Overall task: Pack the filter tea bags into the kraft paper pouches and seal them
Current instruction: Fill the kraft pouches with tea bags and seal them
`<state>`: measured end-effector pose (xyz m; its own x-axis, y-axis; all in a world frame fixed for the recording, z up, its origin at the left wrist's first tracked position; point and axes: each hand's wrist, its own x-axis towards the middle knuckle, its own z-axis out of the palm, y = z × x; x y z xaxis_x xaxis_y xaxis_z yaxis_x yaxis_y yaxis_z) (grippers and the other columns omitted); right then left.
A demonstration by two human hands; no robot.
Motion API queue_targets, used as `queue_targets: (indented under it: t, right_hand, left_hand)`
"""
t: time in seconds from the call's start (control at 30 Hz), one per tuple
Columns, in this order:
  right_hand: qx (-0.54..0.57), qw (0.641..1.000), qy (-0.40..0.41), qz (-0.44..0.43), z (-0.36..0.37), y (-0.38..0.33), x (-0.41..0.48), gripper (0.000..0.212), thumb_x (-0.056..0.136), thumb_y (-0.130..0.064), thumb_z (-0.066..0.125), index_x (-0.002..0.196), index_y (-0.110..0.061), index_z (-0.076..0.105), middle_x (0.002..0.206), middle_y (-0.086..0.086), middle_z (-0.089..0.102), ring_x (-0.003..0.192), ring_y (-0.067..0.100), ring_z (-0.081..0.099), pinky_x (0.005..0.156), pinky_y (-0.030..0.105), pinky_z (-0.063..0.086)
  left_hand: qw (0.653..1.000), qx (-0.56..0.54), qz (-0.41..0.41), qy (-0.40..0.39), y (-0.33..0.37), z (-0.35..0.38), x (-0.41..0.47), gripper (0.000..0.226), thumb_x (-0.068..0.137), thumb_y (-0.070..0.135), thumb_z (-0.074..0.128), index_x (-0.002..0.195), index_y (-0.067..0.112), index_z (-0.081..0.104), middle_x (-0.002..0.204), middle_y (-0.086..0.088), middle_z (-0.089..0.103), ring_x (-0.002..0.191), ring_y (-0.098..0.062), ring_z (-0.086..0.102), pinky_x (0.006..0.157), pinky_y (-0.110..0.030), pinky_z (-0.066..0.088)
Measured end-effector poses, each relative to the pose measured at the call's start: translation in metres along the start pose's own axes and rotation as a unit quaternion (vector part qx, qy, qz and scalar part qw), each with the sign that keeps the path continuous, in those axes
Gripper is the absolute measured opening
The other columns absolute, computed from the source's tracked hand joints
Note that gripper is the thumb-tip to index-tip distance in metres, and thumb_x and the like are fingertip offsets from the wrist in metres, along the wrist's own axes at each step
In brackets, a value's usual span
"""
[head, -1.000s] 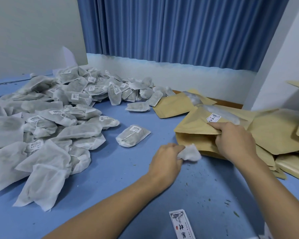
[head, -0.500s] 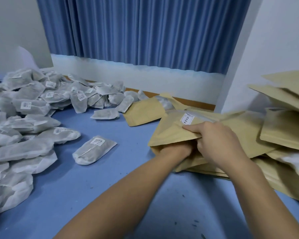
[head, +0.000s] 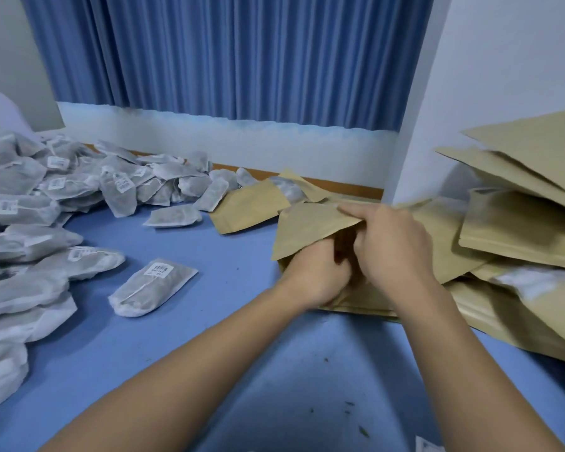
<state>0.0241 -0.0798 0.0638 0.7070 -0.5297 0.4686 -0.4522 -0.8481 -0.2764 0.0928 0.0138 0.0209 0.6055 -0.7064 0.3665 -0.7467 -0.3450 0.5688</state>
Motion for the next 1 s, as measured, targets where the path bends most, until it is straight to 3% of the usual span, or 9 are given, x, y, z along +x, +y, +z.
queue_targets:
  t: [0.1,0.23,0.33,0.43,0.57,0.67,0.8,0.9,1.0]
  right_hand:
    - [0.017,1.0,0.017,0.018,-0.005,-0.003,0.002,0.06,0.089,-0.012,0.046,0.13,-0.054,0.058,0.117,0.008,0.069,0.104,0.037,0.063,0.08,0.036,0.047]
    - [0.042,0.998,0.033,0.03,-0.016,-0.006,0.0,0.059,0.09,-0.011,0.045,0.13,-0.052,0.059,0.117,0.006,0.069,0.105,0.035,0.061,0.079,0.036,0.046]
    - [0.064,0.996,0.052,0.026,-0.024,-0.013,-0.014,0.057,0.091,-0.011,0.046,0.128,-0.052,0.06,0.117,0.007,0.07,0.103,0.037,0.061,0.08,0.038,0.048]
    - [0.072,0.996,0.046,0.007,-0.03,-0.022,-0.042,0.059,0.09,-0.01,0.046,0.126,-0.054,0.061,0.118,0.005,0.07,0.103,0.037,0.062,0.081,0.038,0.05]
    - [0.004,0.976,-0.139,-0.169,-0.026,-0.012,-0.096,0.051,0.094,-0.026,0.05,0.137,-0.054,0.05,0.14,-0.018,0.058,0.127,0.016,0.055,0.097,0.034,0.046]
    - [0.069,0.959,-0.213,-0.174,-0.015,0.013,-0.131,0.052,0.096,-0.061,0.047,0.145,-0.044,0.045,0.154,-0.03,0.032,0.143,-0.009,0.025,0.118,0.035,0.021]
    - [0.273,0.953,0.077,0.109,-0.009,0.035,-0.162,0.047,0.092,-0.061,0.057,0.132,-0.036,0.056,0.129,-0.021,0.057,0.118,0.0,0.053,0.092,0.028,0.041]
    - [0.431,0.855,-0.011,0.29,-0.009,0.045,-0.161,0.042,0.088,-0.054,0.066,0.114,-0.022,0.063,0.101,-0.003,0.073,0.087,0.011,0.069,0.074,0.032,0.051]
    - [0.58,0.744,-0.071,0.324,-0.007,0.049,-0.164,0.024,0.092,-0.028,0.07,0.103,-0.006,0.07,0.082,0.007,0.074,0.066,0.018,0.063,0.058,0.032,0.045]
  left_hand:
    - [0.973,-0.041,0.158,0.162,0.002,-0.005,-0.056,0.012,0.096,0.023,0.061,0.089,0.015,0.067,0.091,0.003,0.063,0.088,-0.017,0.059,0.077,-0.025,0.044]
    - [0.895,-0.331,-0.134,0.269,-0.002,-0.006,-0.108,0.039,0.084,0.059,0.07,0.076,0.03,0.046,0.067,0.012,0.048,0.055,-0.003,0.046,0.058,-0.021,0.042]
    - [0.759,-0.537,-0.358,0.087,0.003,-0.018,-0.116,0.079,0.061,0.07,0.083,0.12,0.027,0.054,0.089,-0.004,0.059,0.068,-0.013,0.06,0.083,-0.035,0.059]
    - [0.648,-0.702,-0.292,-0.046,0.016,-0.02,-0.118,0.08,0.052,0.077,0.08,0.113,0.024,0.075,0.111,-0.011,0.07,0.108,-0.029,0.065,0.104,-0.051,0.049]
    - [0.593,-0.753,-0.284,0.036,0.026,-0.022,-0.106,0.068,0.093,0.062,0.055,0.132,0.007,0.062,0.123,-0.017,0.07,0.116,-0.032,0.067,0.097,-0.047,0.054]
    - [0.592,-0.72,-0.354,0.079,0.026,-0.013,-0.106,0.045,0.106,0.034,0.045,0.128,-0.002,0.06,0.112,-0.02,0.073,0.105,-0.035,0.071,0.096,-0.05,0.055]
    - [0.631,-0.691,-0.344,0.074,0.023,0.006,-0.123,0.026,0.102,0.028,0.058,0.122,0.013,0.063,0.103,-0.008,0.077,0.086,-0.027,0.076,0.092,-0.045,0.057]
    - [0.632,-0.693,-0.338,0.08,0.023,0.015,-0.132,0.027,0.096,0.029,0.067,0.12,0.016,0.065,0.105,-0.008,0.077,0.083,-0.024,0.075,0.071,-0.034,0.059]
    - [0.661,-0.673,-0.329,0.045,0.028,0.019,-0.142,0.028,0.089,0.024,0.075,0.115,0.013,0.068,0.098,-0.007,0.077,0.074,-0.021,0.072,0.06,-0.029,0.055]
